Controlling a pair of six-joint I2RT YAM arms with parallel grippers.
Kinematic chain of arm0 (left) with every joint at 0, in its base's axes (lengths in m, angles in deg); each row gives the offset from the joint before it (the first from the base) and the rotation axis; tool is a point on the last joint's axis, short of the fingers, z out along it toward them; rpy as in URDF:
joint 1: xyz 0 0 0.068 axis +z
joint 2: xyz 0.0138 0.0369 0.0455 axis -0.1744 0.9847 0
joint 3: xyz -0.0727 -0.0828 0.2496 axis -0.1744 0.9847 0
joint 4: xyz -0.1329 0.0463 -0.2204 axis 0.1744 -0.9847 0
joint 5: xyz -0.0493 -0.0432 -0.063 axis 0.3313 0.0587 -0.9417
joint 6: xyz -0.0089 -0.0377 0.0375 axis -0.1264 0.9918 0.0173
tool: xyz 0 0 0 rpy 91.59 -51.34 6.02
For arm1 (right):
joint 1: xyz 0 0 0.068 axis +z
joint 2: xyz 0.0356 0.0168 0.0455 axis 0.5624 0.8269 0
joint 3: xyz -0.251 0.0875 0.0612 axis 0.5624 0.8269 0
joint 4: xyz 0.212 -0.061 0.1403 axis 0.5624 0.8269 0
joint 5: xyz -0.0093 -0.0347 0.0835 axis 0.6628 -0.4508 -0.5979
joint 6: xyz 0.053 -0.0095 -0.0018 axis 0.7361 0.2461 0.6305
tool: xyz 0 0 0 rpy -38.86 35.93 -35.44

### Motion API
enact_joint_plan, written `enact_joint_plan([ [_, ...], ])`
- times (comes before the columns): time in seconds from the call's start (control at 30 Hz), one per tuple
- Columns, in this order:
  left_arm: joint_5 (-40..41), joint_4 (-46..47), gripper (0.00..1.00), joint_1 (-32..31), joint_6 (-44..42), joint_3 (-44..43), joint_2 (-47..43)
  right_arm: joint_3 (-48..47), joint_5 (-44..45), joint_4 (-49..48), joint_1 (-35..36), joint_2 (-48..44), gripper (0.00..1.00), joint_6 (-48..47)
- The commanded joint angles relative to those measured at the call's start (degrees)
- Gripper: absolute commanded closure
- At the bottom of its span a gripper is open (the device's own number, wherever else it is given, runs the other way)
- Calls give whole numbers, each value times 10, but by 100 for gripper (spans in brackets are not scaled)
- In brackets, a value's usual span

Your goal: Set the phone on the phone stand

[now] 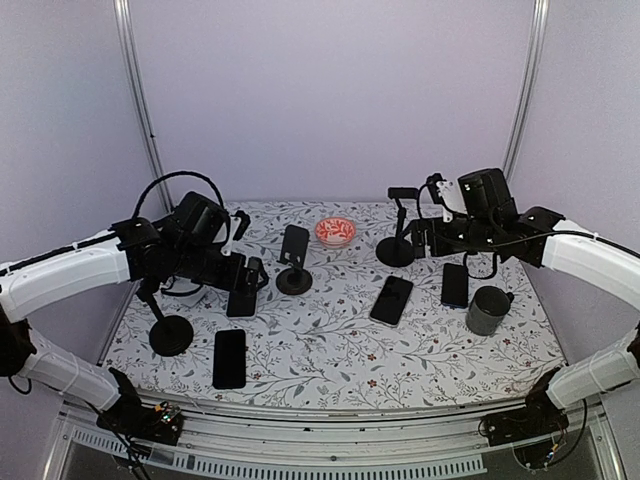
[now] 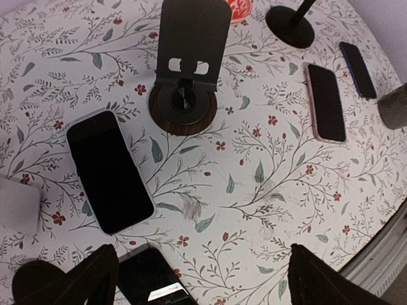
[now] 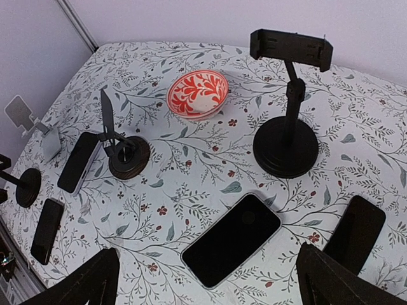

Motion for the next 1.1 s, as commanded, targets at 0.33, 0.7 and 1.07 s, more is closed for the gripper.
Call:
enact_joint_plan([
  [0.33,10,-112,2,-13,57,-63,71,36,-80,-30,67,9,6,19],
  [0.7,63,-122,1,-11,75,-106,162,52,-82,-57,67,20,6,38],
  [1.07,39,-103,1,16,27,-151,241,42,-73,-44,67,27,6,28],
])
